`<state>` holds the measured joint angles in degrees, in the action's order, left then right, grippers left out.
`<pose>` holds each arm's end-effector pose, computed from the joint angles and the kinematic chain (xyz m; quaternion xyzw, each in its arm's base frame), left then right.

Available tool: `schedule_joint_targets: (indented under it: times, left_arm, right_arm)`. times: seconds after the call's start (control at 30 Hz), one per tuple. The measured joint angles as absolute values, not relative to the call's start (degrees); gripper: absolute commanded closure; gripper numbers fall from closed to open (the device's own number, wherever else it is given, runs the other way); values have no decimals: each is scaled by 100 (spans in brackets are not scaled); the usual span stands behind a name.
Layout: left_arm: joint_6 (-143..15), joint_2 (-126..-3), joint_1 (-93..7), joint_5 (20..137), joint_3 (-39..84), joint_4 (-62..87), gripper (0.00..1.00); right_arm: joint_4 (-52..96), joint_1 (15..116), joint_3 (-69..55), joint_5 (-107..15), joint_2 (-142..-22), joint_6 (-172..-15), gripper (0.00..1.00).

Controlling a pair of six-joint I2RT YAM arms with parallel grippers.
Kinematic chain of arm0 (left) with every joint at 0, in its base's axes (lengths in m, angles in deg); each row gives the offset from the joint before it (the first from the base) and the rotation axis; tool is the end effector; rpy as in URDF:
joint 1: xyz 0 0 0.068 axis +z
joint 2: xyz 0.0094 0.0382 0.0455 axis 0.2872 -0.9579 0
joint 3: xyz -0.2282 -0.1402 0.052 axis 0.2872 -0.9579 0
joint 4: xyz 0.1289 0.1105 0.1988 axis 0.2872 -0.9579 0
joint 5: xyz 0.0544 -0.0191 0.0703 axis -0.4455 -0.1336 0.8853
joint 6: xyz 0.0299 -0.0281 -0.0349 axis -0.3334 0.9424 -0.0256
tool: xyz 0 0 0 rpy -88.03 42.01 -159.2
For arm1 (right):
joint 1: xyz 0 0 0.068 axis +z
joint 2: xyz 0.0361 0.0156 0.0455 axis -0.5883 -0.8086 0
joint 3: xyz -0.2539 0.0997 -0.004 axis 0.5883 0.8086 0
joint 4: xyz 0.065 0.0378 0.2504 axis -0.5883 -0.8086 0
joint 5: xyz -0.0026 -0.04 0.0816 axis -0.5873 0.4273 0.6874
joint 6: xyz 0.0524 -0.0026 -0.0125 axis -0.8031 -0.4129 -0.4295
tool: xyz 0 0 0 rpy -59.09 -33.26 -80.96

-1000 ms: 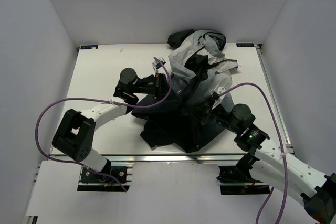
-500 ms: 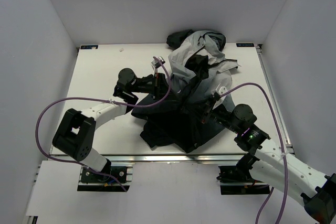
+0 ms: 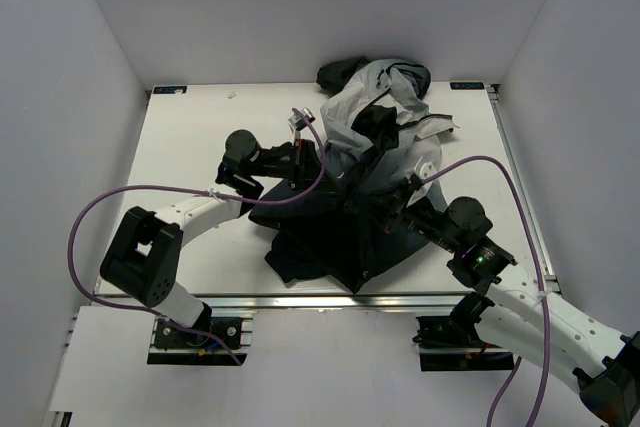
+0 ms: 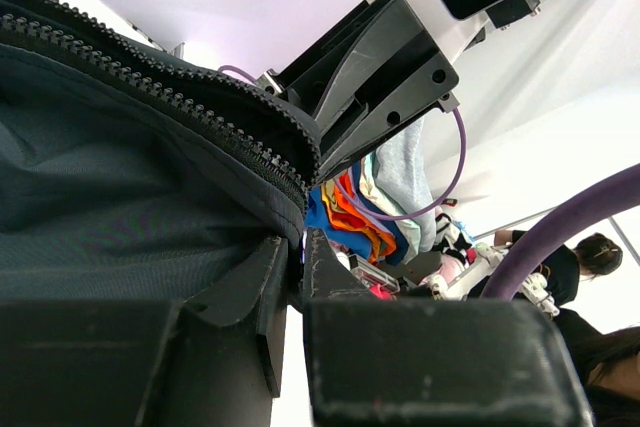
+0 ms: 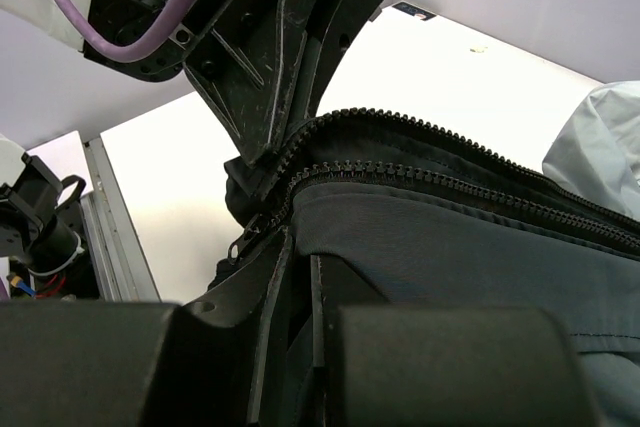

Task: Zip up the jacket

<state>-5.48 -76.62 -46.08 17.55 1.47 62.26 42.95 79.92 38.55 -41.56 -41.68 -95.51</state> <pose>0.2680 -0.1890 0.3005 0.2475 0.6273 -0.7217 0.1561 0.1242 0.1299 0.3163 -0.2724 0.5889 0.3964 0.6495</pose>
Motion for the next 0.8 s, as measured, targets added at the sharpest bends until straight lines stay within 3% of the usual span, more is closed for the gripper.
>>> schedule_joint_targets:
  times: [0.8]
  left_arm:
    - [-423,-7749,-4608,1735,143,6333,100]
  right_arm:
    - [4393,7992,3824,-4261,-4094,-9549,100]
